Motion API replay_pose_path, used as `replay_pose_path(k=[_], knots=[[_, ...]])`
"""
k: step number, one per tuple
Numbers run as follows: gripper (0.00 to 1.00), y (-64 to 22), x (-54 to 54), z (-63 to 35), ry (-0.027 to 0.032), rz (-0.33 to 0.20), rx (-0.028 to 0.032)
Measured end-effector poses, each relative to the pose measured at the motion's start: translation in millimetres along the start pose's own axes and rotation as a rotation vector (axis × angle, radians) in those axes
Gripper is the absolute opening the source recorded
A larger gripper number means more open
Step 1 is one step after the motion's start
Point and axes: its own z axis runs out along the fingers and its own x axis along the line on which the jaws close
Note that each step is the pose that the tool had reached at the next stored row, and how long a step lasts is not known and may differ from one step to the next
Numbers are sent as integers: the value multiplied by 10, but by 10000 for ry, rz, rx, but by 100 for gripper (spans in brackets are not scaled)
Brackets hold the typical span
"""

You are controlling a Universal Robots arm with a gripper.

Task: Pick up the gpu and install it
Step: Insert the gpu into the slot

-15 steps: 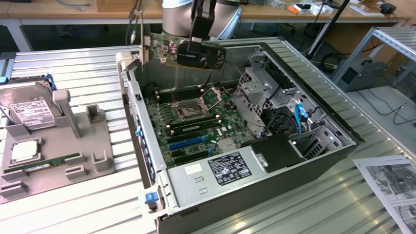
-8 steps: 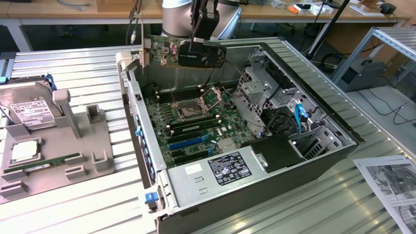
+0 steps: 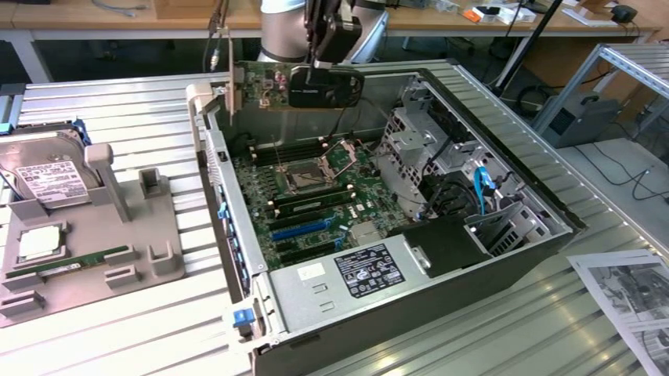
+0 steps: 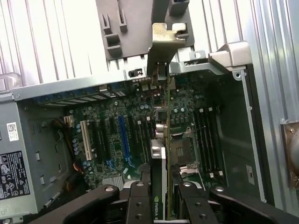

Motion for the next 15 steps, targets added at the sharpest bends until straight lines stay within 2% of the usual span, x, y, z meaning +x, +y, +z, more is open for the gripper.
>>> replay_pose_path(k=[7, 11, 15], knots=[[27, -17, -3, -1, 73, -1249, -23], [27, -27, -4, -2, 105, -1779, -33], [27, -30, -5, -2, 113, -1901, -38]])
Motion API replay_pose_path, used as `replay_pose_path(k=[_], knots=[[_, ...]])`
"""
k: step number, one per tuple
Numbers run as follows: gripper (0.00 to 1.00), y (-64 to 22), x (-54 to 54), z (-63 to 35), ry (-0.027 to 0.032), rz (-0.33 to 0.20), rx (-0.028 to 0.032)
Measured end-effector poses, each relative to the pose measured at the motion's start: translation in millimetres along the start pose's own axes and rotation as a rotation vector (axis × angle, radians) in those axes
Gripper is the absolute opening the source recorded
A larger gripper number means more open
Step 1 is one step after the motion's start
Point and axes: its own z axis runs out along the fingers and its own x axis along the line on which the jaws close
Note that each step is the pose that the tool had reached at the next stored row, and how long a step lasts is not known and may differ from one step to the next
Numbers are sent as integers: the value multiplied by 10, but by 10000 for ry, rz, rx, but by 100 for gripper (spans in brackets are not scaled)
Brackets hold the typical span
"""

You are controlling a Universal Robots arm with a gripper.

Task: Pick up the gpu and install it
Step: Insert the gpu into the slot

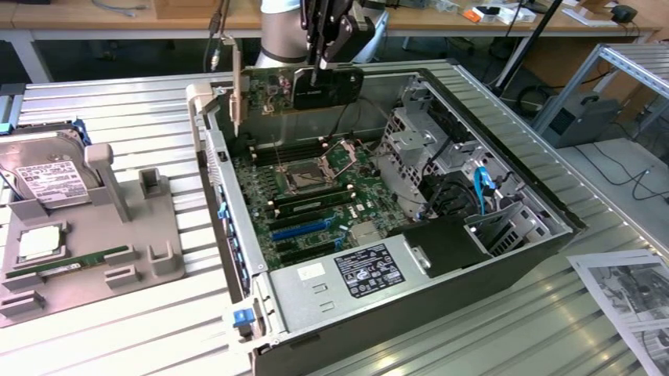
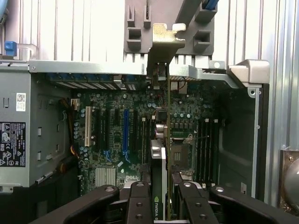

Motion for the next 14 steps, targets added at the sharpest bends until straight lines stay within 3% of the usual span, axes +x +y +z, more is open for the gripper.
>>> replay_pose_path(k=[7, 14], knots=[[27, -13, 1, 0, 0, -1, 29], [27, -55, 2, 0, 4, -2, 122]])
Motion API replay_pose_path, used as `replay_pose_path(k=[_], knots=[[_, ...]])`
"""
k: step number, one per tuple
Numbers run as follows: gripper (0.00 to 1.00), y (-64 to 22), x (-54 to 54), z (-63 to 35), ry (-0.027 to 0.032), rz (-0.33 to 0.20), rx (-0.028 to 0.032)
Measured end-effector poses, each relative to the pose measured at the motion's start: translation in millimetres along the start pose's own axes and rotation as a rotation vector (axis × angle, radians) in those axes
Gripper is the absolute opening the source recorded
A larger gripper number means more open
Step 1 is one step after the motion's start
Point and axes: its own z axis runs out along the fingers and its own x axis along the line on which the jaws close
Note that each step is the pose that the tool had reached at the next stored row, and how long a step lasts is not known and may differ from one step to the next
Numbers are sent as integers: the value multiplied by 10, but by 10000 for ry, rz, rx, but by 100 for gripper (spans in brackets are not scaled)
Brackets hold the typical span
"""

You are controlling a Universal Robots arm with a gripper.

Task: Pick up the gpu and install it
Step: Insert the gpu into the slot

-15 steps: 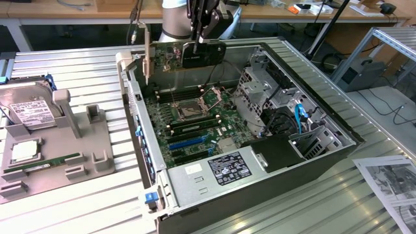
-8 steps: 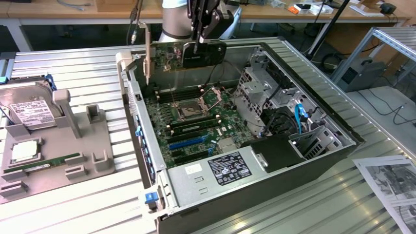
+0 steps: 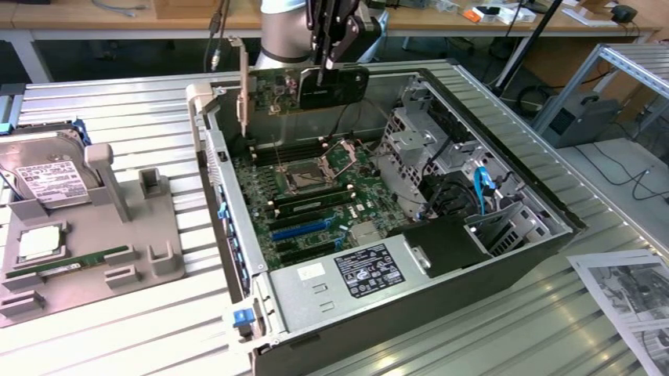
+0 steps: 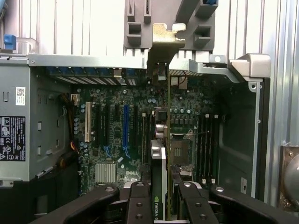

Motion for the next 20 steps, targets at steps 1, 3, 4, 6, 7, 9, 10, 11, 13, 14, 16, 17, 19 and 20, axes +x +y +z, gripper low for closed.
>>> replay_pose_path(k=[1, 3, 4, 6, 7, 9, 10, 11, 13, 14, 16, 17, 19, 20], knots=[[27, -6, 0, 0, 1, 0, 14], [27, -17, 1, 0, 1, -1, 33], [27, -21, 1, 0, 2, -1, 42], [27, -35, 1, 0, 3, -1, 72], [27, -42, 2, 0, 3, -2, 89], [27, -55, 2, 1, 4, -1, 130], [27, -56, 2, 1, 4, -1, 133], [27, -56, 2, 1, 5, -2, 133], [27, -56, 2, 0, 5, -2, 133], [27, -56, 2, 1, 5, -2, 133], [27, -54, 2, 3, 6, -3, 132], [27, -53, 2, 4, 5, -2, 133], [27, -53, 2, 4, 5, -2, 133], [27, -53, 2, 5, 5, -2, 133]])
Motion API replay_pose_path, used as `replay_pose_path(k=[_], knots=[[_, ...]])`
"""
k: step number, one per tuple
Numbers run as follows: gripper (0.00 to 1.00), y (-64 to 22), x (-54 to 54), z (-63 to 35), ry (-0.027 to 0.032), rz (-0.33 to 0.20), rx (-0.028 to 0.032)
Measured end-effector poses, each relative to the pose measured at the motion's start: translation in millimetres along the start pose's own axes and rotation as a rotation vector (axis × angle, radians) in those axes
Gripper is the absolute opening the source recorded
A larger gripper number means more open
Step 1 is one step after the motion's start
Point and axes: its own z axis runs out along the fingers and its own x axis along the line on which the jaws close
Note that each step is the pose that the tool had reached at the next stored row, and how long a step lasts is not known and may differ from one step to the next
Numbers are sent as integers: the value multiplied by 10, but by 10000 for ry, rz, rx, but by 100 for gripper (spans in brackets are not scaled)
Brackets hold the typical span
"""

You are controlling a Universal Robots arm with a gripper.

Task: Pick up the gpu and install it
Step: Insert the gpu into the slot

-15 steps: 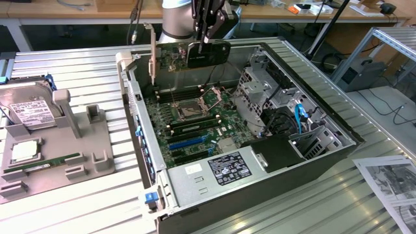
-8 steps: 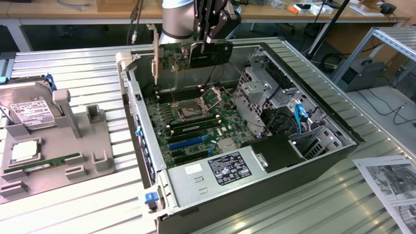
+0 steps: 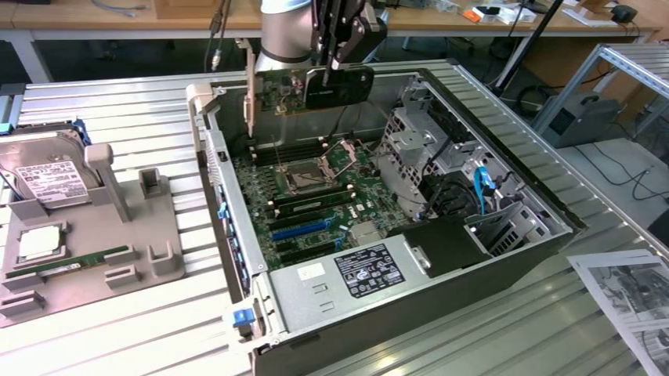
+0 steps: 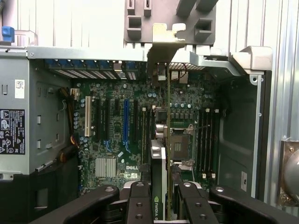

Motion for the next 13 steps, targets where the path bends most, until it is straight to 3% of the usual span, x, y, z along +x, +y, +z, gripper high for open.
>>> replay_pose_path(k=[13], knots=[[27, -2, 1, 68, 0, 0, 0]])
